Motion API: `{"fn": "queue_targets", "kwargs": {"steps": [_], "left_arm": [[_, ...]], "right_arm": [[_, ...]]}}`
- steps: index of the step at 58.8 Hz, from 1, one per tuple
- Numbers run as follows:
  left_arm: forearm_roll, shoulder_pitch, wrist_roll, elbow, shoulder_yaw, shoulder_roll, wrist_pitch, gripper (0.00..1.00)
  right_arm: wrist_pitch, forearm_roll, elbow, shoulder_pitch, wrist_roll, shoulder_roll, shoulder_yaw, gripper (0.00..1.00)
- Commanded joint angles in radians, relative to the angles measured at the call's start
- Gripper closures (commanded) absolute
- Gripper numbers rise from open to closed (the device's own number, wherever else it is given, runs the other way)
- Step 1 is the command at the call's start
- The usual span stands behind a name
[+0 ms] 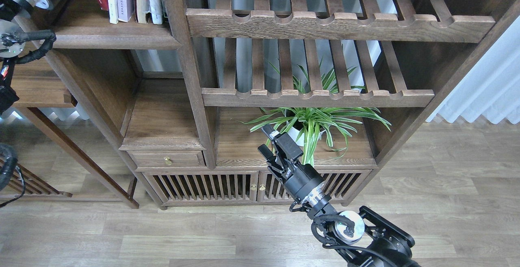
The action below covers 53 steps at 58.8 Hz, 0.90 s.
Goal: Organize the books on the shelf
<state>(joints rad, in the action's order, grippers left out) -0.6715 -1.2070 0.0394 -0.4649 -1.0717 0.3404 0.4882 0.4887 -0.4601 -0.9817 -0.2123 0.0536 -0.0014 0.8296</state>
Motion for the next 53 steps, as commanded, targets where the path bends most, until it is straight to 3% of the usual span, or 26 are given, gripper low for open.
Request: {"fn": "queue_targets", "kwargs": {"steps": [1,53], "left_arm": [[0.004,-0.008,-0.018,0.000,0.004,0.002,0.001,0.18],[0.007,-0.028,-0.053,-0.031,-0.005,0.034,0.001,0.00]], "right_arm": [[0.000,0.000,0.000,0.001,0.000,0.000,0.000,0.02],[0.000,0.000,-0.002,0.001,0.000,0.000,0.000,0.02]]}}
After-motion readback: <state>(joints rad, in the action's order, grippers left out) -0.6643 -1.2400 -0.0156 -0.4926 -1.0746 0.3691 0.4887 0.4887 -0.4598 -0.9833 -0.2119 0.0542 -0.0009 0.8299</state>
